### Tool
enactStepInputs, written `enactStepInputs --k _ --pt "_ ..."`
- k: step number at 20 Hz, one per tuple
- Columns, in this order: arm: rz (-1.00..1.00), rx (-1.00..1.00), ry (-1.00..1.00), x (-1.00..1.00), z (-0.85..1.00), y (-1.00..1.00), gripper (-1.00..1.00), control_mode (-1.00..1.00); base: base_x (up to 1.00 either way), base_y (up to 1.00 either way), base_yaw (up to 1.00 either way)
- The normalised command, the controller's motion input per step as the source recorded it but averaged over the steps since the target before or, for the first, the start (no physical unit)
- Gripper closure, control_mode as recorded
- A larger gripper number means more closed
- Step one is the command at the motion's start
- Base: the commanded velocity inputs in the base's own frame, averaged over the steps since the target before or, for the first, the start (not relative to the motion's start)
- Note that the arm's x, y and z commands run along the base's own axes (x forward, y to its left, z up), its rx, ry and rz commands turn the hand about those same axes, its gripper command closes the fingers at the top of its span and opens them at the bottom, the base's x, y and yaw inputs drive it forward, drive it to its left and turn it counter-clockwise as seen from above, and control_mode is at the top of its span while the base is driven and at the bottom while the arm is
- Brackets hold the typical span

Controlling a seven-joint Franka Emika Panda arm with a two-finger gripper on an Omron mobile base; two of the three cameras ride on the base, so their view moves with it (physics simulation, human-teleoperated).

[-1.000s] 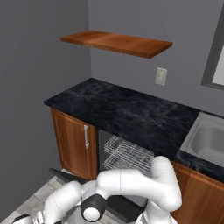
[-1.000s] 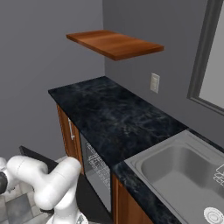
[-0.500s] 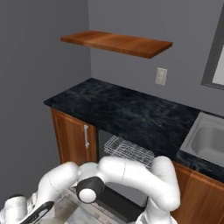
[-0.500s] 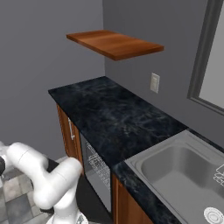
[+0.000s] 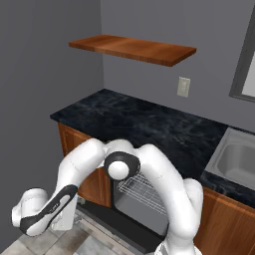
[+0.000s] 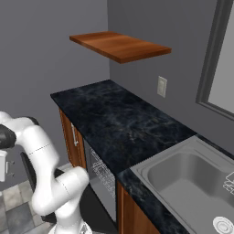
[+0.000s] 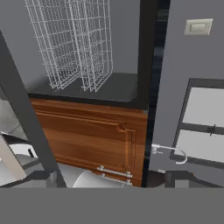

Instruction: Open the dishwasher door and pull out the top rack.

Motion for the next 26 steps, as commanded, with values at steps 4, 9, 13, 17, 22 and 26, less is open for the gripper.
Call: enactStepInputs --k 4,9,13,17,22,26 --pt "0.04 0.28 0.06 0.0 1.0 -0.81 -1.0 -1.0 0.0 0.0 0.0" --pt "0.04 0.27 0.05 0.0 1.0 -0.76 -1.0 -1.0 0.0 0.0 0.0" --pt "0.02 0.19 0.04 0.05 0.96 -0.77 -1.0 -1.0 0.0 0.0 0.0" --pt "0.02 0.08 0.09 0.31 0.41 -0.69 -1.0 -1.0 0.0 0.0 0.0" --pt "0.02 0.0 0.05 0.36 -0.04 -0.5 -1.0 -1.0 0.0 0.0 0.0" --pt "0.0 -0.01 0.0 0.33 -0.37 -0.35 -1.0 -1.0 0.0 0.0 0.0"
